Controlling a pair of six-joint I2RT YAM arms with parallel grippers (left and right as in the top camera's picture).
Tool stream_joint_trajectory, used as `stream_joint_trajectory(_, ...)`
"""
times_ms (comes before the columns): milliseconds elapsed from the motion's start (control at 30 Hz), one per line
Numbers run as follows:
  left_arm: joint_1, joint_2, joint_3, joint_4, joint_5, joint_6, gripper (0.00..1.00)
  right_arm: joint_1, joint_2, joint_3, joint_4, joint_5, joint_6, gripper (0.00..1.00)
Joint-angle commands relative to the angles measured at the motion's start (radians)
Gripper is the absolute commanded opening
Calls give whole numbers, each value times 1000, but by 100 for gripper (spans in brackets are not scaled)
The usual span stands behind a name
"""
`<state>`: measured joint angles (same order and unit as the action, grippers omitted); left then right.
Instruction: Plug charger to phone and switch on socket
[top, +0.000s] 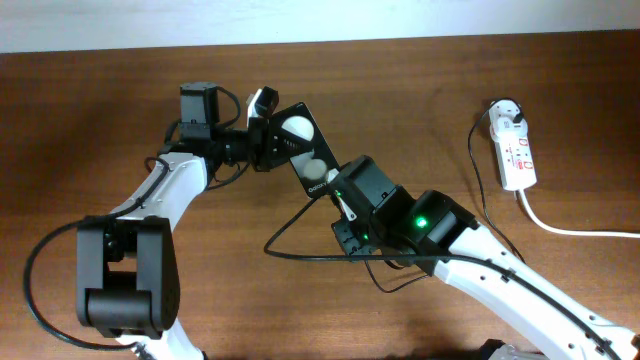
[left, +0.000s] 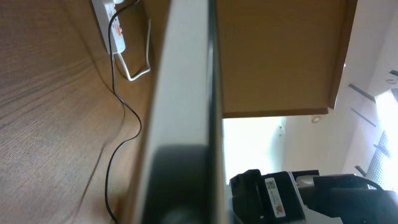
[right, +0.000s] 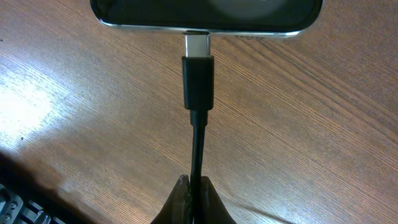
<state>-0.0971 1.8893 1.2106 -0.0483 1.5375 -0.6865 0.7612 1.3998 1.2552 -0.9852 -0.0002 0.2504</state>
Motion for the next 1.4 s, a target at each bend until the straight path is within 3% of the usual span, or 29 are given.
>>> stream_joint_trajectory(0, -1, -4, 14, 2, 37, -10, 0, 5, -6, -4, -2, 4, -7, 4)
stream_joint_trajectory(500, -1, -4, 14, 3, 37, -23, 0, 4, -1, -4, -1, -14, -7, 4)
stream_joint_trajectory(900, -3, -4, 14, 2, 37, 86, 0, 4, -1, -4, 53, -13, -7, 4)
stream_joint_trajectory(1133, -71, -4, 14, 0, 37, 109, 0, 4, -1, -4, 127, 69, -8, 4)
stream_joint_trajectory(1233, -73, -4, 14, -90, 37, 128, 0, 4, -1, -4, 163, 89, -8, 4)
stream_joint_trajectory(1367, -73, -5, 14, -233, 37, 279, 0, 3, -1, -4, 208, 91, -11, 4)
